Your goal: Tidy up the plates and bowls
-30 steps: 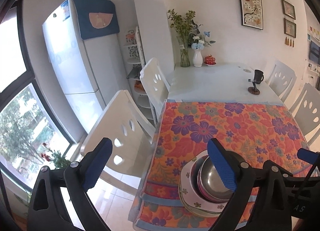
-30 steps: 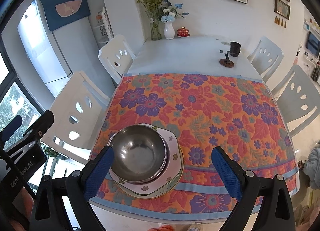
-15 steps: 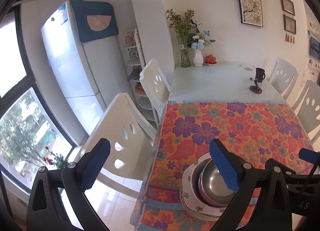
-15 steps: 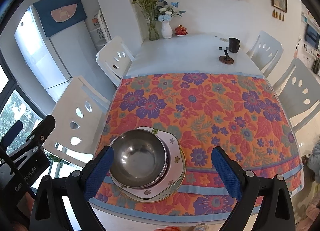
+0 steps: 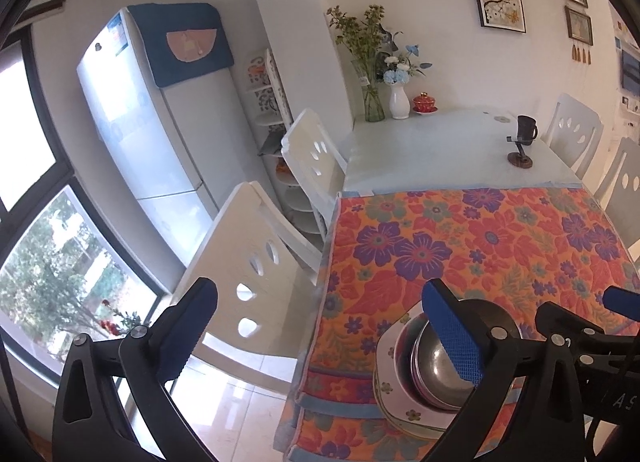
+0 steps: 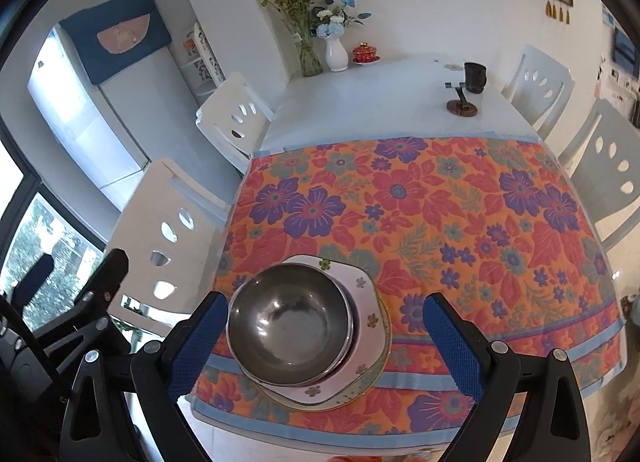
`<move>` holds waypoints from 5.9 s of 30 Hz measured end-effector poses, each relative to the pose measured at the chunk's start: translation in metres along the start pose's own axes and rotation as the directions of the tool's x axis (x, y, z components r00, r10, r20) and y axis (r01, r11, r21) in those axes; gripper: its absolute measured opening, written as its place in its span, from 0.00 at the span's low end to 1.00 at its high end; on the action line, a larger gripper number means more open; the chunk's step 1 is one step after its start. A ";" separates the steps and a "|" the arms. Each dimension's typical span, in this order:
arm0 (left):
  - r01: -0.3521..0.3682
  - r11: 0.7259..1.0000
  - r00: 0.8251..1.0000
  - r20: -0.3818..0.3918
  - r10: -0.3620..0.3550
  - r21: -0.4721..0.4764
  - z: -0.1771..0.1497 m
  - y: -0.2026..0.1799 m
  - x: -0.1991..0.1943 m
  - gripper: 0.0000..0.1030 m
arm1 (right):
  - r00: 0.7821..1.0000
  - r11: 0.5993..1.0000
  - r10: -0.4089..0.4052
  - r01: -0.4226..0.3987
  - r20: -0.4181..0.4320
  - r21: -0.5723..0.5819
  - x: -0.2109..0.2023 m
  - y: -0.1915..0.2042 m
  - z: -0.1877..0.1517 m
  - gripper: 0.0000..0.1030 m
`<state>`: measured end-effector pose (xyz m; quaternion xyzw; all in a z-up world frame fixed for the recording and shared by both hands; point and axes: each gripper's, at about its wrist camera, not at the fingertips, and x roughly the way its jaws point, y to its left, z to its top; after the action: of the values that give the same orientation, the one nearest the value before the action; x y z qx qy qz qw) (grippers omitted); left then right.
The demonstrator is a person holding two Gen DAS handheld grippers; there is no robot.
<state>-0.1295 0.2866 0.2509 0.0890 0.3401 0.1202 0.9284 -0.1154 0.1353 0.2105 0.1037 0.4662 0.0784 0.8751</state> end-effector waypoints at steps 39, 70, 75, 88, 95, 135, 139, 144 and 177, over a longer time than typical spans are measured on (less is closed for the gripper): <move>0.145 0.988 0.989 0.024 -0.147 0.052 0.027 -0.010 0.019 0.99 | 0.994 0.992 -0.106 0.106 -0.003 0.068 0.002 -0.010 0.000 0.94; 0.192 0.975 0.980 0.032 -0.196 0.108 0.032 -0.053 0.007 0.99 | 0.984 0.978 -0.177 0.172 0.033 0.120 -0.027 -0.048 -0.006 0.94; 0.184 0.976 0.983 0.005 -0.186 0.118 0.028 -0.069 0.003 0.99 | 0.983 0.974 -0.180 0.175 0.021 0.141 -0.028 -0.071 -0.006 0.94; 0.067 0.998 0.998 -0.002 -0.067 0.020 0.035 -0.109 -0.039 0.99 | 0.995 0.995 -0.099 0.098 0.027 0.036 -0.044 -0.120 0.019 0.94; 0.038 0.999 0.999 -0.022 -0.038 0.004 0.033 -0.135 -0.051 0.99 | 0.998 0.998 -0.067 0.067 0.014 0.003 -0.050 -0.143 0.024 0.94; 0.013 1.000 0.998 -0.060 -0.012 0.020 0.026 -0.048 -0.001 0.99 | 0.999 0.998 -0.036 0.035 -0.026 -0.052 -0.002 -0.045 0.023 0.94; 0.040 0.999 0.995 -0.097 -0.036 0.037 0.018 -0.038 0.015 0.99 | 0.998 0.999 -0.044 0.043 -0.047 -0.016 0.012 -0.039 0.014 0.94; 0.048 0.996 0.994 -0.104 -0.040 0.078 0.013 -0.031 0.026 0.99 | 0.996 0.997 -0.054 0.057 -0.075 0.046 0.028 -0.036 0.003 0.94; 0.066 0.996 0.992 -0.108 -0.059 0.060 -0.002 0.002 0.026 0.99 | 0.991 0.996 -0.089 0.092 -0.100 0.022 0.034 -0.004 -0.011 0.94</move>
<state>-0.1114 0.2957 0.2337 0.1011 0.3954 0.0849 0.9090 -0.1056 0.1408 0.1762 0.0898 0.5141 0.0375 0.8522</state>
